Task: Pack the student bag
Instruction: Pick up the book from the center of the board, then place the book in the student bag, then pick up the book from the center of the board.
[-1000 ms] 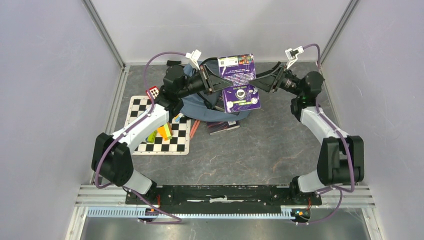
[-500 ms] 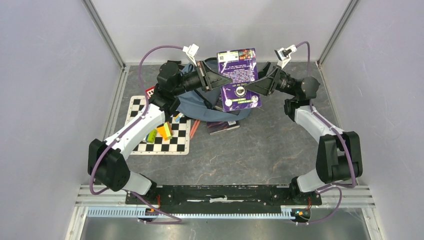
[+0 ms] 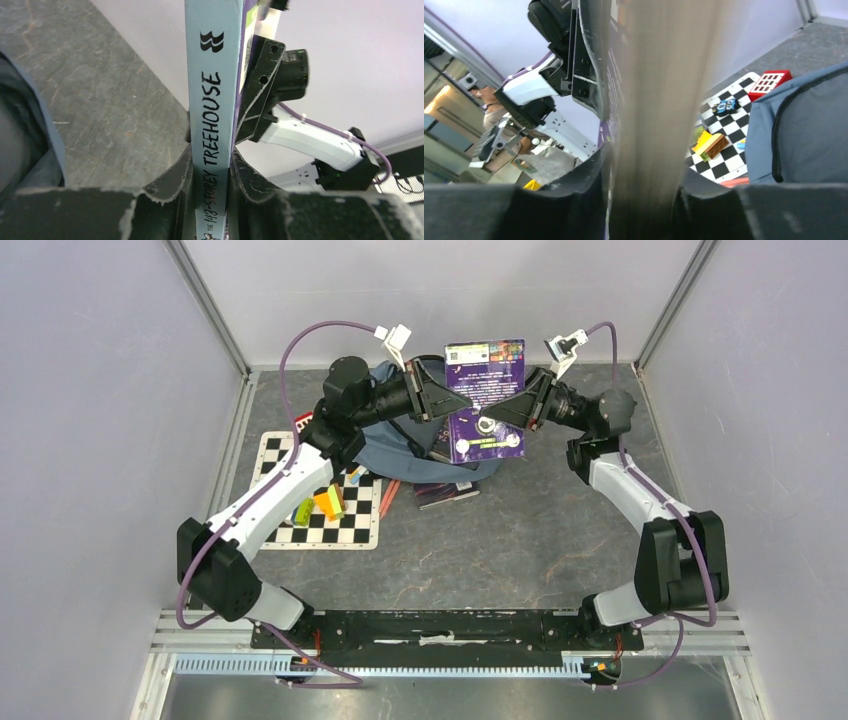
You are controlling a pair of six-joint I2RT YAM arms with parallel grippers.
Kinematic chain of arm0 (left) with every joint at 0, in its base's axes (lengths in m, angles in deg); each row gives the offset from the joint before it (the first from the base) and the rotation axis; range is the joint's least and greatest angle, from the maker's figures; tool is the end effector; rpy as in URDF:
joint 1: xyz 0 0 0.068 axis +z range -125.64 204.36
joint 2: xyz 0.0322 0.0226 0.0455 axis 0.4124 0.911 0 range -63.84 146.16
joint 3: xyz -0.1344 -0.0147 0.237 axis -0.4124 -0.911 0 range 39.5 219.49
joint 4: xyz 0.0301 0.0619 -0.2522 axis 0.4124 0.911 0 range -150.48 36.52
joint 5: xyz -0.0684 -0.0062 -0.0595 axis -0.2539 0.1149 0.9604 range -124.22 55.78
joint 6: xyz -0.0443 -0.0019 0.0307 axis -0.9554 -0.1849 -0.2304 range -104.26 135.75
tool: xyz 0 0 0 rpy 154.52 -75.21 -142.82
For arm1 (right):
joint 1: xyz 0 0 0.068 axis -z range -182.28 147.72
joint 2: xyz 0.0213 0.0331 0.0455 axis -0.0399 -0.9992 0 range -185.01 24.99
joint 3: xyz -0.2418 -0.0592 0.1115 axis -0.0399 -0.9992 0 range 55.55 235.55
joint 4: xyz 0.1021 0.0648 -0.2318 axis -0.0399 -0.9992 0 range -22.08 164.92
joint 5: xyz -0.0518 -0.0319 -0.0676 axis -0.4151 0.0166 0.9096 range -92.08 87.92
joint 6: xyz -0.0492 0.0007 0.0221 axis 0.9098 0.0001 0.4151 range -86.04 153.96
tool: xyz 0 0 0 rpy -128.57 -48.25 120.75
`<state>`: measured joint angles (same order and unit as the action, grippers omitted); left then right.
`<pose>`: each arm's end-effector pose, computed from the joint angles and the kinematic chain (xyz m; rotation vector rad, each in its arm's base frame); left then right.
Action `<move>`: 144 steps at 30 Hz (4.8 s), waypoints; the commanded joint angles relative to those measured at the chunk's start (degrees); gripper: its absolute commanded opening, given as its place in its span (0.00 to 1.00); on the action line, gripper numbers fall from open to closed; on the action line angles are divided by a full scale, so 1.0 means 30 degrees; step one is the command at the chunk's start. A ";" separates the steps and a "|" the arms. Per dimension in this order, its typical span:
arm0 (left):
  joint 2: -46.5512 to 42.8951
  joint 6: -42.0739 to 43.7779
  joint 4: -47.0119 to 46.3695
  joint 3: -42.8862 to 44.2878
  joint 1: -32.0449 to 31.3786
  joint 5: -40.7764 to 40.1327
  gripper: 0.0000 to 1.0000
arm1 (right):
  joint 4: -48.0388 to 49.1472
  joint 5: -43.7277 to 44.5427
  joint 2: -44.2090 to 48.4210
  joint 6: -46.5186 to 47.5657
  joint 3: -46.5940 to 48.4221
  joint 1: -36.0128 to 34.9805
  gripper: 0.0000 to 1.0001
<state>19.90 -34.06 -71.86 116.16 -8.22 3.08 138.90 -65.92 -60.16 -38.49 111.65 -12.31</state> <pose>0.2781 -0.2033 0.4130 0.3454 1.7170 -1.5863 0.3041 0.0862 0.3613 -0.4989 1.4601 1.7161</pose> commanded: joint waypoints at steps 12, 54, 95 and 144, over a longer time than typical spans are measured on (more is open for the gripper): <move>-0.0552 0.6372 1.0375 0.3158 0.1649 -0.7855 1.00 | -1.8508 0.8147 0.3642 1.3930 0.3087 -0.0049 0.00; 0.5689 0.2377 0.2504 0.2591 0.6792 -0.1806 0.02 | -1.9693 1.5082 -0.5188 0.5518 0.6036 -0.1338 0.00; 0.5499 0.3163 0.2075 0.2875 0.6583 -0.0831 0.02 | -2.5733 1.8746 -1.2772 1.4042 1.4471 -0.4597 0.66; -0.4263 0.5395 0.5306 -0.9225 0.4472 -0.5607 1.00 | -2.0159 1.8763 0.2963 1.8568 -0.2654 -0.4403 0.74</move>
<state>9.48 -17.01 -54.55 94.59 6.82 -11.63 75.37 -8.48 -55.48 18.80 111.56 -26.25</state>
